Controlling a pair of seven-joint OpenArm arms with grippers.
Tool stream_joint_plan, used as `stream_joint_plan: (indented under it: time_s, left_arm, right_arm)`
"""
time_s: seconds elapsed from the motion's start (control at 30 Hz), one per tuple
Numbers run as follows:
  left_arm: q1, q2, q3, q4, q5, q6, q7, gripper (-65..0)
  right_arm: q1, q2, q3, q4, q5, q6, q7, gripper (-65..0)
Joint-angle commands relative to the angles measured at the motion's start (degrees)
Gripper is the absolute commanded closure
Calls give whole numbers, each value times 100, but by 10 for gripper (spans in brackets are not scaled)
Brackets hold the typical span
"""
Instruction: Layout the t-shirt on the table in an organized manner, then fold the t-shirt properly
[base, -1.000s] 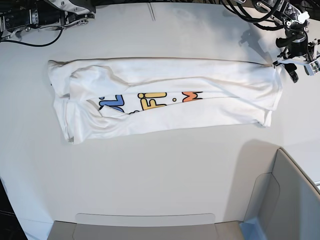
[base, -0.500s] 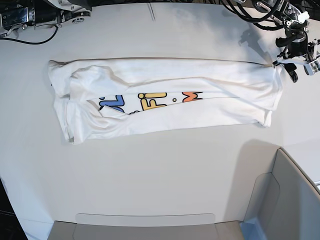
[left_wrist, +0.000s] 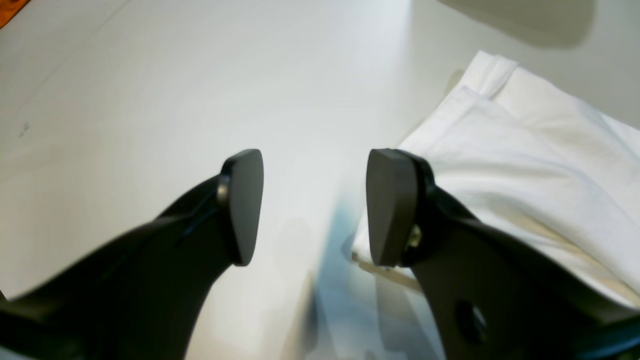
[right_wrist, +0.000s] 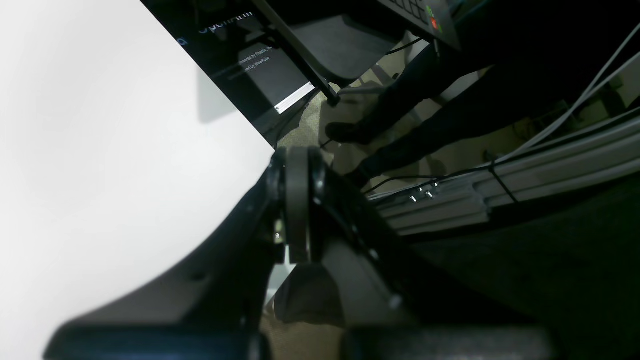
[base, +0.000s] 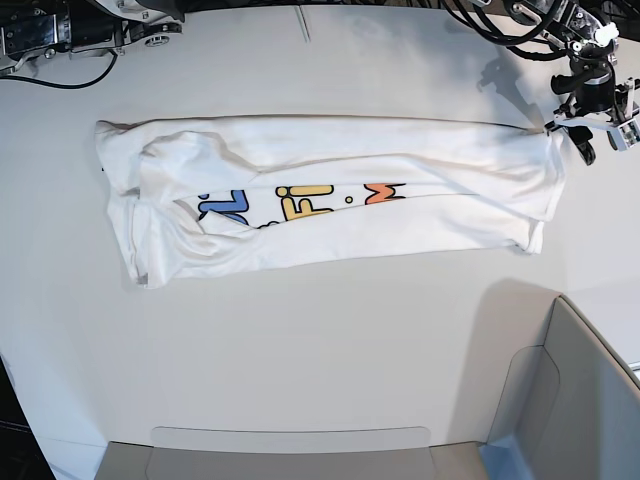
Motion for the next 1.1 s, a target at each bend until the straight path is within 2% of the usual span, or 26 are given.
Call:
stream_joint_plan:
  time_s: [0.0,0.3,0.7,0.87,0.9,1.0,1.07]
  left_arm:
    - [-9,-44,15,135,-62,12,-131,-318]
    - [-9,-27,15,135,-79,12,-131,-318]
    - [-9,-27,15,135,-79,12,-131,-318]
    - [-9,-35,15,135,-79,12,-131,-318]
    - [-9,-27,15,135,-79,12,-131,-318]
    - [-9,-27,15,135,-79,12,-131,-318]
    - [-9,-27,15,135,-79,12,-131,-318]
  right_arm:
    - [51,93,-8,76,50,67,152,0]
    - [-389,31,-8,76,23,67,116,0]
    - [-415,-21,-152,76,14,67,152,0]
    - [-591,-21,-547,76,-144,67,134,0]
    - [-591,-21,-609,76,-241,67,125,-13]
    - [-459,-56,-556,84,-416,67,116,-135]
    - [-362,-100,-389,84,-416,67,152,-194]
